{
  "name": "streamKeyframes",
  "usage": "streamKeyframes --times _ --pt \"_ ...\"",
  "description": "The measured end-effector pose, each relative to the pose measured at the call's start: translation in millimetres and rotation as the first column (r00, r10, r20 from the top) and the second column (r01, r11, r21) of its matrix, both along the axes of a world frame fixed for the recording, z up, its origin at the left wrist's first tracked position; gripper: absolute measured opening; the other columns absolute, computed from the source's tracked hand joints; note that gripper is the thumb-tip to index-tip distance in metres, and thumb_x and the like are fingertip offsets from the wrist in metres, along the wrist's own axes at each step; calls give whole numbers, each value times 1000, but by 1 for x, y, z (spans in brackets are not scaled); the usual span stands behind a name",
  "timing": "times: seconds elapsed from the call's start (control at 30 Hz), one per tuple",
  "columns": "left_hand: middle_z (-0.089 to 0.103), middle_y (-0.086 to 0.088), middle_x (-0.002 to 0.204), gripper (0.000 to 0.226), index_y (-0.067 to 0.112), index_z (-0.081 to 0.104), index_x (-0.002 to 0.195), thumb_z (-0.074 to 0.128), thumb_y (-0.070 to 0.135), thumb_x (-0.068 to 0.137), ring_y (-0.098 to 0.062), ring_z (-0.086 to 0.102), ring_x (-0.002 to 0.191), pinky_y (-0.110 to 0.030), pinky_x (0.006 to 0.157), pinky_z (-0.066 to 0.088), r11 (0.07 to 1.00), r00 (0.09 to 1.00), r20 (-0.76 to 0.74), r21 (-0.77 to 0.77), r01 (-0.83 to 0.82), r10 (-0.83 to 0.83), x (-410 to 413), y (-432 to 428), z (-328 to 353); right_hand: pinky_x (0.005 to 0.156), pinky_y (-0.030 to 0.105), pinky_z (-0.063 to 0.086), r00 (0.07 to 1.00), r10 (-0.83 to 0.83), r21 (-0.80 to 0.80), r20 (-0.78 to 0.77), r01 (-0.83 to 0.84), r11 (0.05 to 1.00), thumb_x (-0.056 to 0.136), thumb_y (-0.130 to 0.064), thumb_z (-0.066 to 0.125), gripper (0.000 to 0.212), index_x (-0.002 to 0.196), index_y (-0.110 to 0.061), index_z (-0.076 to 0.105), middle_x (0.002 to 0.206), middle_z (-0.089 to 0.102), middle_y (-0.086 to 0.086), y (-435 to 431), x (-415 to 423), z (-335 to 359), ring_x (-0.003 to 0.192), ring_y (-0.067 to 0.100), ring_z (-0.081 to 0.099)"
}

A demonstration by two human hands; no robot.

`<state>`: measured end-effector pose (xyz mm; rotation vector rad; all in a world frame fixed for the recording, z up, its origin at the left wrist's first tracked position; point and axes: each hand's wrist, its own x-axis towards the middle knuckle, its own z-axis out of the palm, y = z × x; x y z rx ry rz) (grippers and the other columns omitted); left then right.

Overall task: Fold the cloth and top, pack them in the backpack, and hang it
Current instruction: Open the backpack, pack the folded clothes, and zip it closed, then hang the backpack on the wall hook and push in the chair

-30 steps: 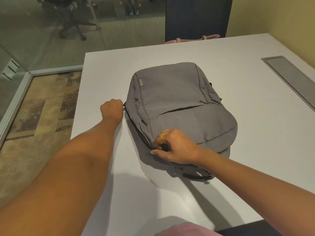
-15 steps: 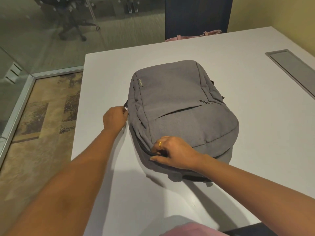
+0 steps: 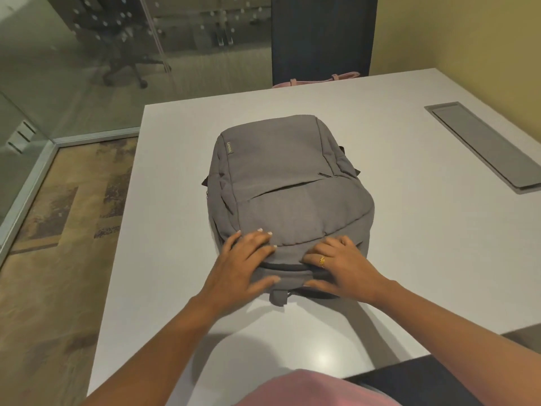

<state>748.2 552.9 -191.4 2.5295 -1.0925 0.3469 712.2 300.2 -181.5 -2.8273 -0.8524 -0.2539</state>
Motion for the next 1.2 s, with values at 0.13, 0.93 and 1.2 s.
streamKeyframes --times 0.13,0.93,1.2 --pt "47 3 141 72 22 50 130 47 68 76 -14 34 135 -46 110 19 961 998 61 277 -5 -12 -15 -9 -11 80 29 27 993 -70 -75 90 77 994 79 -58 43 48 108 -26 64 100 65 -8 -12 -11 -3 94 13 49" --pt "73 3 75 18 16 73 84 64 19 69 -18 68 60 -22 46 49 884 848 314 -340 -319 427 45 -47 141 80 37 52 870 -432 466 238 289 837 78 9 62 31 107 -2 66 101 67 15 24 52 139 92 33 62" --pt "74 -6 93 20 15 72 96 66 14 77 -30 70 77 -35 61 53 798 775 349 -516 -311 527 104 -52 286 88 34 42 781 -462 564 420 174 807 89 5 47 30 114 -3 63 110 65 15 31 124 274 102 30 56"
